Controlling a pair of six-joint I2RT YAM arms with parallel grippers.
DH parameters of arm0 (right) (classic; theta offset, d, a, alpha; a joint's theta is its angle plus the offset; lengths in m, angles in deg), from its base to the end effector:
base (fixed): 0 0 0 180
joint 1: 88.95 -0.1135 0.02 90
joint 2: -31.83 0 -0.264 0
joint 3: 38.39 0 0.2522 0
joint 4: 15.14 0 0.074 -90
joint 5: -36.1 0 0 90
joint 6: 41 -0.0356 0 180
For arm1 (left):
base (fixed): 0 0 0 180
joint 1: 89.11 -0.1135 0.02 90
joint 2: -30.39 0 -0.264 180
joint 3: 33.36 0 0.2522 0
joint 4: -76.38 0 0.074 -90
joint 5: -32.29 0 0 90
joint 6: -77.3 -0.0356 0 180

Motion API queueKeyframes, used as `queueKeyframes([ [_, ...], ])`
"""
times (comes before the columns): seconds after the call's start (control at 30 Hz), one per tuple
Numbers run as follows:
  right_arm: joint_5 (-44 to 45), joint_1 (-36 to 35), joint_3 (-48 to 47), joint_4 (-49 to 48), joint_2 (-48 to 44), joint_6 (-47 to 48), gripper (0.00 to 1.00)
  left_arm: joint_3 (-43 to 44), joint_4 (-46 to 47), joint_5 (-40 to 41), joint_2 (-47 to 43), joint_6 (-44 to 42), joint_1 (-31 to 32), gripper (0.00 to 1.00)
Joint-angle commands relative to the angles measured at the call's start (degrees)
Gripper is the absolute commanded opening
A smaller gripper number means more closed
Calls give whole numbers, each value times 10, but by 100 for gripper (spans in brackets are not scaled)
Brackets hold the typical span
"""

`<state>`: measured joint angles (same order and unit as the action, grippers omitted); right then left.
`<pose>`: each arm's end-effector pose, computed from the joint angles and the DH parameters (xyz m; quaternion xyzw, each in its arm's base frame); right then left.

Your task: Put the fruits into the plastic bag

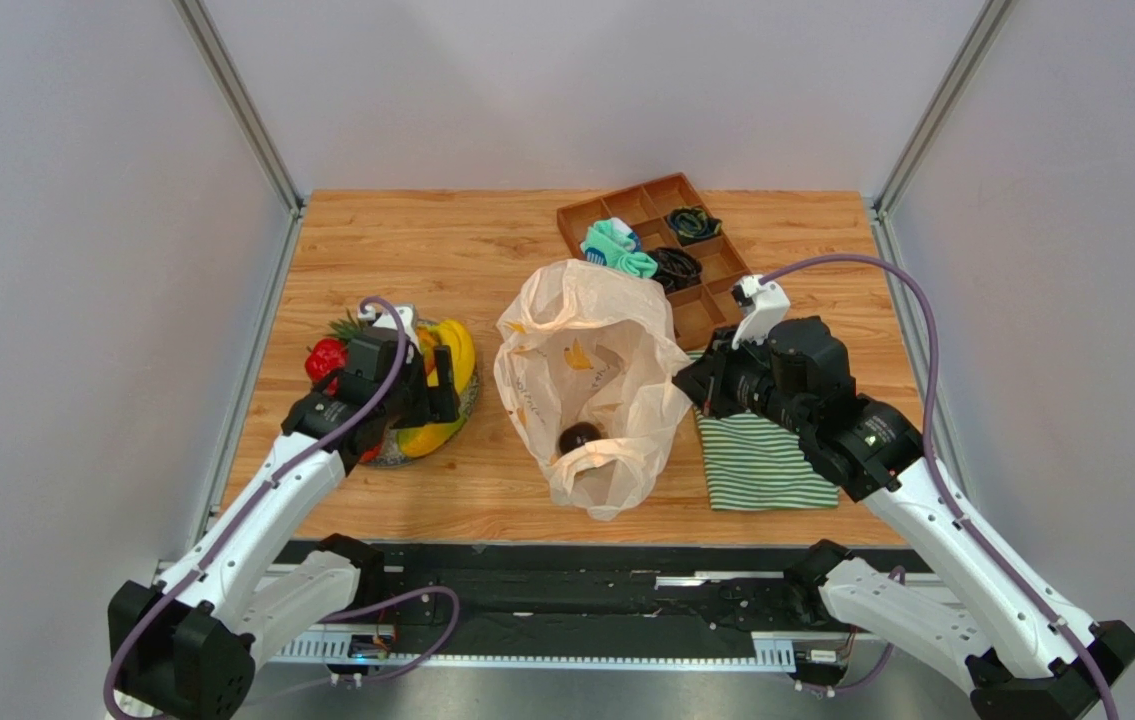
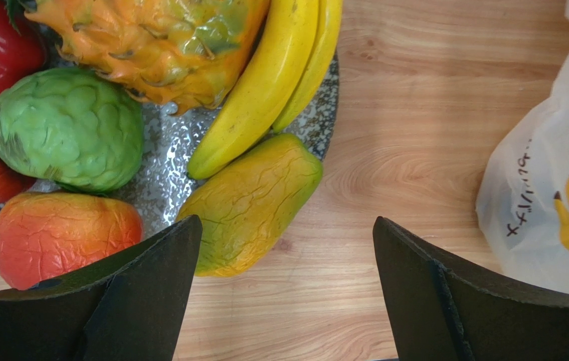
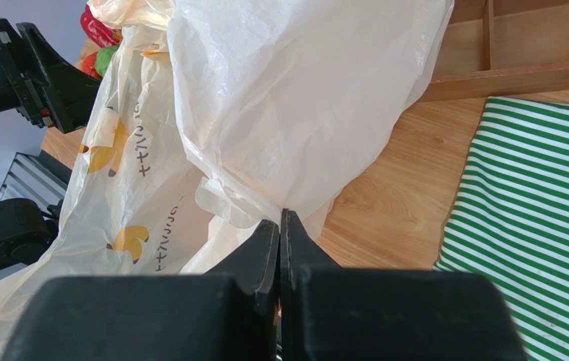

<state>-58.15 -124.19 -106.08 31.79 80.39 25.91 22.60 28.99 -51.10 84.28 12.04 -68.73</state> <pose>0.1458 0.1063 0.3430 -0.1096 0.8488 0.2793 0.4353 0.1827 -0.0635 0.2581 -0.0570 0.9219 -0.0963 0.3709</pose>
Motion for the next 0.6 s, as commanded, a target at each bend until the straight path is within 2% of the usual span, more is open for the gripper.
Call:
queueKeyframes([
  [0.0, -5, -3, -6, -24, -11, 5, 0, -6, -6, 22, 5, 9, -2, 93],
  [0.57, -5, -3, -1, -24, -20, 12, 0, 3, 5, 46, 101, -7, -2, 95],
])
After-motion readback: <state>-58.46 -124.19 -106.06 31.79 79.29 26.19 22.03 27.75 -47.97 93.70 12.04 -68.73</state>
